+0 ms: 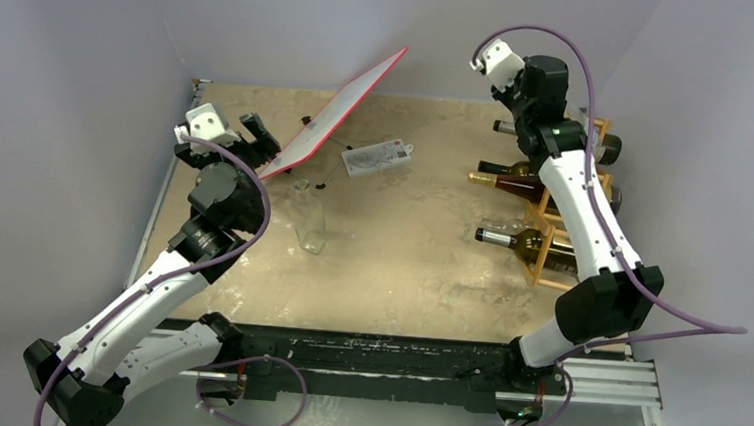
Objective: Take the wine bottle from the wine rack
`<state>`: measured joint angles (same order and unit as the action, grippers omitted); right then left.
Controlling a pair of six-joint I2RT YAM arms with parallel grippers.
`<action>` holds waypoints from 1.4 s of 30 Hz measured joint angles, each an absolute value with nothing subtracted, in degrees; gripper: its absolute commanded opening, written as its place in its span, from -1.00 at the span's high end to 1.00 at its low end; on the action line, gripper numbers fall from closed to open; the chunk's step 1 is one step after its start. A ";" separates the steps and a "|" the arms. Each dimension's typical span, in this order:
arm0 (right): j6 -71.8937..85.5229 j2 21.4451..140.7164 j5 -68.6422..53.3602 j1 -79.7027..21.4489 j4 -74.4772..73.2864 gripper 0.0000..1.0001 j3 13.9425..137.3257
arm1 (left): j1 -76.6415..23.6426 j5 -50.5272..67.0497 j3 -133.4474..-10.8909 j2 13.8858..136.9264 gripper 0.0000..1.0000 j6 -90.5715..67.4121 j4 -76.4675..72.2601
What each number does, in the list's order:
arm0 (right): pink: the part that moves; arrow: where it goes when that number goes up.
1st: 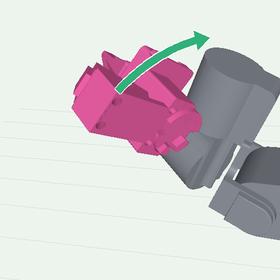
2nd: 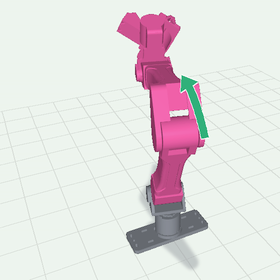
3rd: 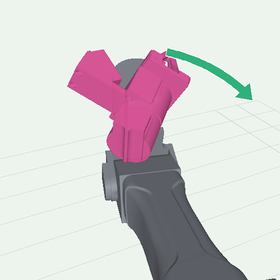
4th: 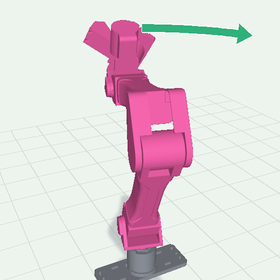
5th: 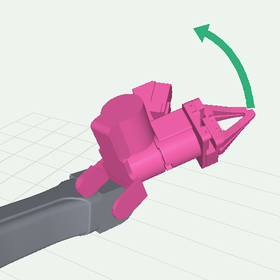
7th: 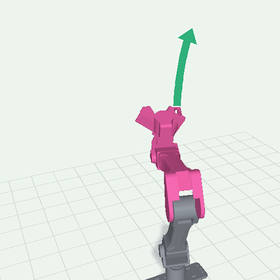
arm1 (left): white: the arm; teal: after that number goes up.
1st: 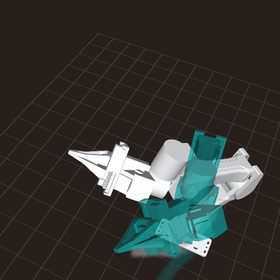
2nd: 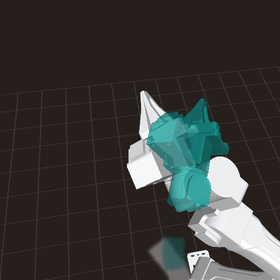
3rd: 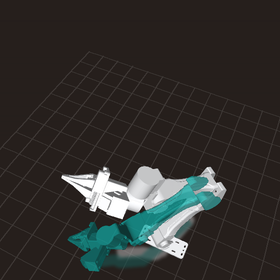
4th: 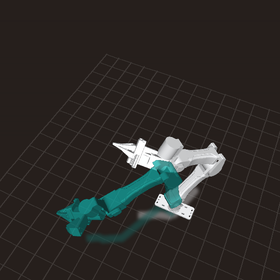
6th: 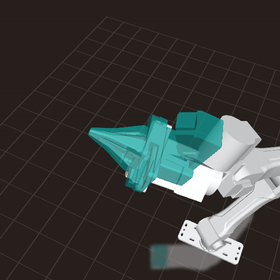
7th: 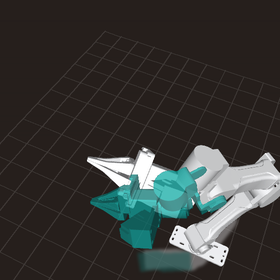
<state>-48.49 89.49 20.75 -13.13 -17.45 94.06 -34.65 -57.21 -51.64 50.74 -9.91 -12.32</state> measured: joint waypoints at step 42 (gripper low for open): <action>-32.69 87.46 4.64 -38.04 -18.46 1.00 93.80 | -34.63 -57.58 -51.64 50.52 -0.61 -9.37 -11.53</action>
